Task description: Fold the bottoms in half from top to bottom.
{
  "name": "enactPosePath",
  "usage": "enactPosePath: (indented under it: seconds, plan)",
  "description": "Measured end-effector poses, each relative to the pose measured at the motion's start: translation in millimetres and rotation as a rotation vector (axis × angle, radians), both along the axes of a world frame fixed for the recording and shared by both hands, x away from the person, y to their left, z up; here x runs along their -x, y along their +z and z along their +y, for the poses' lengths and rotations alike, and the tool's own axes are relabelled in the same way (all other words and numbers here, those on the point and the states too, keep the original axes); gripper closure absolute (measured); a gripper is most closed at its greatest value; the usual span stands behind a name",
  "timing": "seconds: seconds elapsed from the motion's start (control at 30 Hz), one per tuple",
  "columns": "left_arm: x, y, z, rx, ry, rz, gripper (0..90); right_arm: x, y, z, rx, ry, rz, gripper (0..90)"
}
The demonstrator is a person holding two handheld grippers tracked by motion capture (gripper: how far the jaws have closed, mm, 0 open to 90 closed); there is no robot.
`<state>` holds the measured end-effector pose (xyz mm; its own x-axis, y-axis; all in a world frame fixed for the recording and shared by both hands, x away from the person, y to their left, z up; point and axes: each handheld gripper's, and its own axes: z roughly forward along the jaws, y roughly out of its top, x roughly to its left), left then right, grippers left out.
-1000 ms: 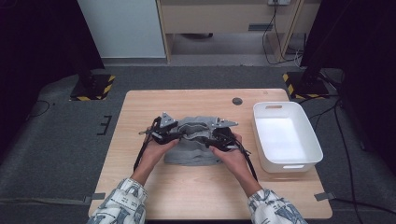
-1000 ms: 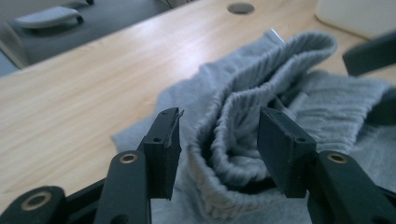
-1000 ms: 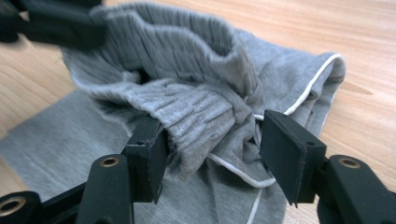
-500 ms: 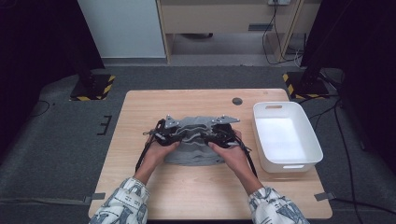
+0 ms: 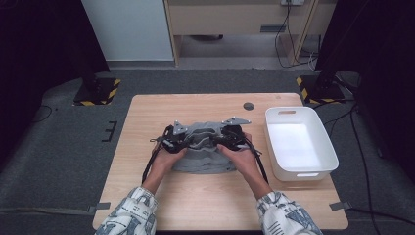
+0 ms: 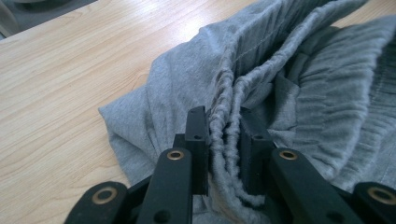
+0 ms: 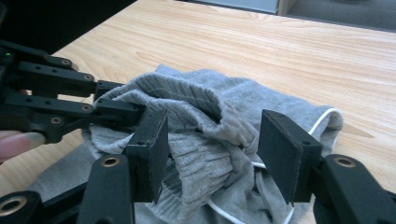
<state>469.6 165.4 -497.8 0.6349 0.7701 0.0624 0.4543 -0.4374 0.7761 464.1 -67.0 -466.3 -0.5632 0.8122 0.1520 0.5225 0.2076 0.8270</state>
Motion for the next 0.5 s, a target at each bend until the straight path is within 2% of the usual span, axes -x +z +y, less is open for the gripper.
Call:
enactPosePath:
  seconds: [0.07, 0.2, 0.33, 0.5]
  plan:
    - [0.3, 0.1, -0.3, -0.002, -0.002, -0.003, 77.0, -3.1, 0.3, 0.0, -0.004, -0.003, -0.003, 43.0]
    - [0.2, -0.3, 0.2, -0.002, -0.004, -0.002, 77.2, -9.4, 4.4, 0.3, -0.046, -0.022, -0.003, 43.8]
    - [0.8, 0.0, 0.2, -0.001, -0.005, -0.003, 77.2, -12.6, 5.1, 1.7, -0.032, -0.022, 0.005, 44.0]
    - [1.5, 2.0, 1.1, 0.002, -0.004, -0.006, 77.6, -14.1, -3.0, 3.9, -0.011, -0.013, 0.027, 42.3]
